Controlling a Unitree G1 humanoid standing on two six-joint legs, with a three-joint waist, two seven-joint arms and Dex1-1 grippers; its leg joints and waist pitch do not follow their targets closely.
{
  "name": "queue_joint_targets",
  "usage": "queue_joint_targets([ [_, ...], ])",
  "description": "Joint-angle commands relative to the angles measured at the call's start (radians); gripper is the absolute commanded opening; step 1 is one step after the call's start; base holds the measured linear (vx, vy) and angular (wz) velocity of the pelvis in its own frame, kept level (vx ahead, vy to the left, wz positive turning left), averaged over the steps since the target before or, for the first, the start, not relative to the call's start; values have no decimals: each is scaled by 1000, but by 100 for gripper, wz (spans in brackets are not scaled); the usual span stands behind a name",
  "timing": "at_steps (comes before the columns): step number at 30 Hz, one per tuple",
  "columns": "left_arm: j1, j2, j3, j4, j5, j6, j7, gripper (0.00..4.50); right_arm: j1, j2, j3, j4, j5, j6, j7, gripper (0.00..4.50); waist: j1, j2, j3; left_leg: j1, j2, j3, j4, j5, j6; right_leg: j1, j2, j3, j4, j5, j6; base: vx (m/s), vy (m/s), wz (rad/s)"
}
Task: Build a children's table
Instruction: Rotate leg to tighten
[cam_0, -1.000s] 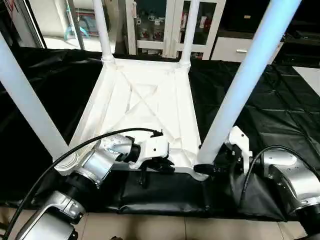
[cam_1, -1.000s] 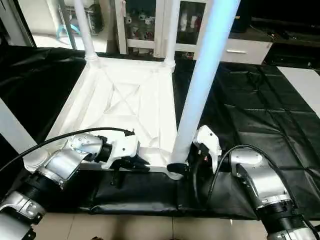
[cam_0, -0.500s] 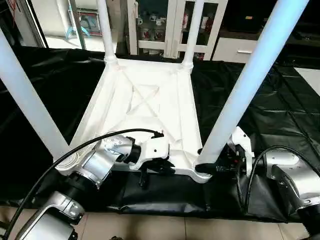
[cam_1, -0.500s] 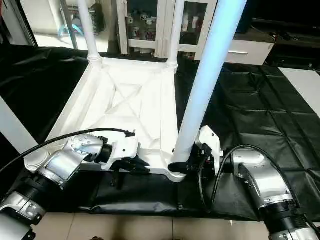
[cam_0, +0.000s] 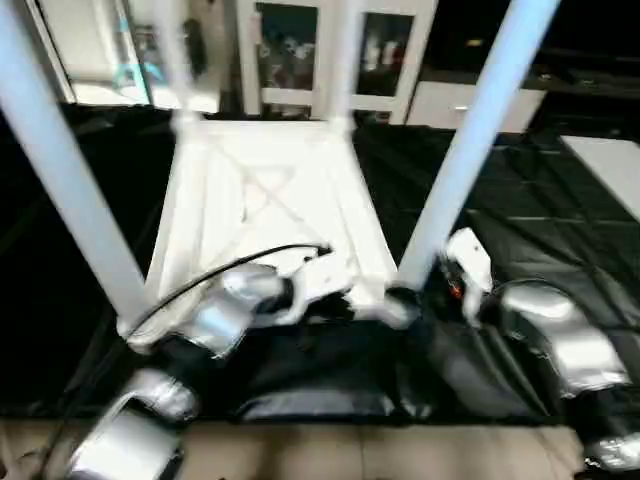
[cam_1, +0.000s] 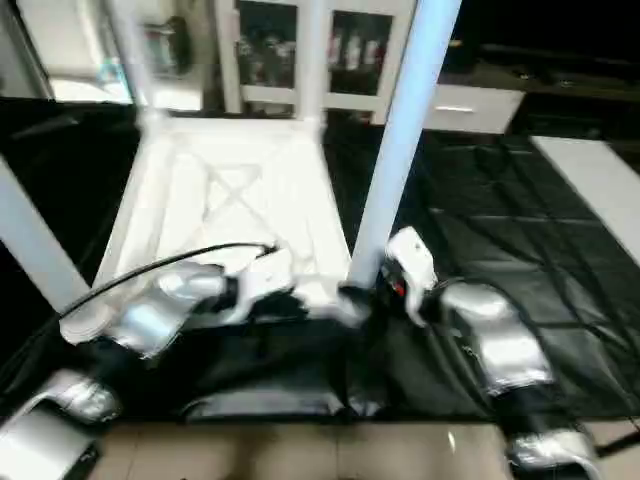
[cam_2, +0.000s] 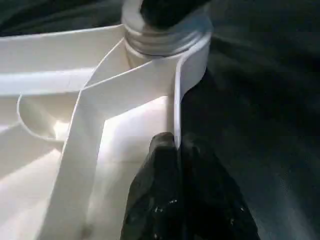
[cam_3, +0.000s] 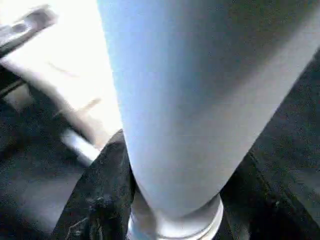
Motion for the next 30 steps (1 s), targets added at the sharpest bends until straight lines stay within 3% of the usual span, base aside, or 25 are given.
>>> queue_joint_targets([
  [1, -58, -48, 79, 56, -16, 51, 196, 0, 9, 60, -10, 73, -38, 75, -169, 194, -8, -3, -49, 7, 11, -25, -81, -358, -17, 30, -36, 7, -99, -586, -85, 0, 0, 0],
  [2, -87, -75, 94, 97, -16, 48, 269, 0, -13, 113, -42, 107, -42, 62, -293, 194, -10, -5, -51, 4, 11, -26, -83, -357, -15, 32, -36, 5, -97, -570, -87, 0, 0, 0],
  [4, -109, -95, 104, 131, -11, 35, 315, 0, -33, 152, -60, 142, -54, 45, -376, 194, -15, 2, -50, 7, 9, -24, -84, -365, -14, 24, -33, 8, -97, -526, -102, 0, 0, 0],
  [5, -112, -98, 105, 137, -10, 32, 324, 0, -37, 159, -61, 148, -57, 40, -392, 194, -21, -3, -54, 7, 7, -25, -81, -369, -11, 28, -32, 6, -95, -510, -111, 0, 0, 0],
  [6, -139, -119, 110, 180, 7, 2, 390, 0, -64, 212, -72, 196, -79, -6, -495, 194, -21, 1, -54, 3, 8, -22, -82, -359, -2, 24, -33, 11, -95, -477, -122, 0, 0, 0],
  [7, -139, -119, 110, 180, 7, 2, 390, 0, -64, 212, -72, 196, -79, -6, -495, 194, -23, 1, -55, 7, 8, -21, -81, -364, -4, 22, -32, 11, -94, -469, -127, 0, 0, 0],
  [8, -148, -126, 108, 196, 19, -8, 412, 0, -74, 233, -74, 216, -81, -34, -515, 193, -21, 0, -56, 3, 8, -22, -83, -348, 1, 30, -32, 11, -90, -436, -138, 0, 0, 0],
  [9, -158, -130, 104, 211, 29, -15, 436, 0, -87, 256, -77, 235, -85, -59, -545, 193, -20, -3, -56, 2, 9, -20, -83, -343, 6, 29, -32, 13, -90, -419, -143, 0, 0, 0],
  [10, -158, -130, 104, 211, 29, -15, 436, 0, -87, 256, -77, 235, -85, -59, -545, 193, -19, 1, -56, 5, 11, -19, -83, -343, 10, 27, -32, 14, -86, -396, -155, 0, 0, 0],
  [11, -159, -121, 94, 215, 43, -20, 439, 0, -93, 284, -75, 228, -64, -105, -502, 193, -17, -3, -58, 1, 11, -18, -83, -323, 17, 33, -33, 15, -81, -356, -164, 0, 0, 0],
  [14, -160, -115, 87, 218, 49, -22, 436, 0, -93, 292, -74, 217, -55, -120, -472, 193, -12, -3, -58, 1, 12, -13, -80, -289, 40, 35, -34, 18, -75, -310, -183, 0, 0, 0],
  [16, -158, -109, 86, 219, 49, -25, 431, 0, -89, 289, -75, 196, -46, -124, -445, 193, -10, -4, -59, -1, 12, -12, -80, -267, 49, 38, -35, 19, -71, -286, -193, 0, 0, 0],
  [17, -162, -98, 80, 235, 51, -36, 427, 0, -75, 282, -84, 139, 7, -126, -341, 193, -9, -4, -59, -1, 12, -11, -80, -266, 54, 39, -34, 19, -71, -282, -194, 0, 0, 0],
  [18, -161, -97, 79, 235, 51, -36, 426, 0, -72, 280, -84, 133, 10, -127, -334, 249, -5, -4, -59, -1, 14, -11, -80, -256, 62, 42, -35, 19, -70, -266, -197, 0, 0, 0],
  [20, -161, -85, 72, 244, 55, -45, 419, 0, -49, 258, -84, 73, 43, -142, -260, 263, 1, -3, -58, -3, 14, -10, -80, -250, 79, 44, -35, 19, -68, -255, -199, 0, 0, 0],
  [22, -154, -72, 68, 248, 56, -65, 402, 0, -8, 202, -73, -3, 49, -152, -206, 282, -13, -2, -58, -31, 13, -23, -89, -231, 70, 65, -37, 13, -64, -283, -165, -3, -4, -11],
  [23, -154, -71, 68, 249, 56, -66, 401, 0, -7, 200, -73, -5, 49, -153, -203, 305, -14, -1, -61, -28, 15, -24, -87, -223, 63, 66, -39, 12, -64, -281, -158, -6, -8, -21],
  [24, -151, -68, 69, 249, 57, -71, 394, 0, 6, 182, -70, -24, 53, -152, -188, 305, -18, -1, -64, -12, 17, -17, -77, -199, 69, 50, -37, 15, -62, -216, -196, 0, 0, 0],
  [25, -145, -62, 67, 247, 61, -75, 381, 0, 27, 154, -74, -53, 66, -150, -157, 309, -12, -2, -66, -6, 16, -11, -72, -181, 86, 48, -37, 17, -59, -166, -226, 0, 0, 0],
  [28, -129, -43, 51, 244, 67, -91, 339, 0, 69, 103, -86, -109, 76, -147, -95, 348, -2, -3, -64, -9, 17, -8, -70, -152, 113, 49, -34, 17, -53, -124, -245, 0, 0, 0],
  [30, -101, -19, 26, 230, 60, -151, 256, 0, 111, 40, -98, -169, 91, -136, -18, 349, 2, -3, -60, -8, 18, -7, -72, -176, 120, 48, -35, 16, -60, -167, -241, 0, 0, 0],
])
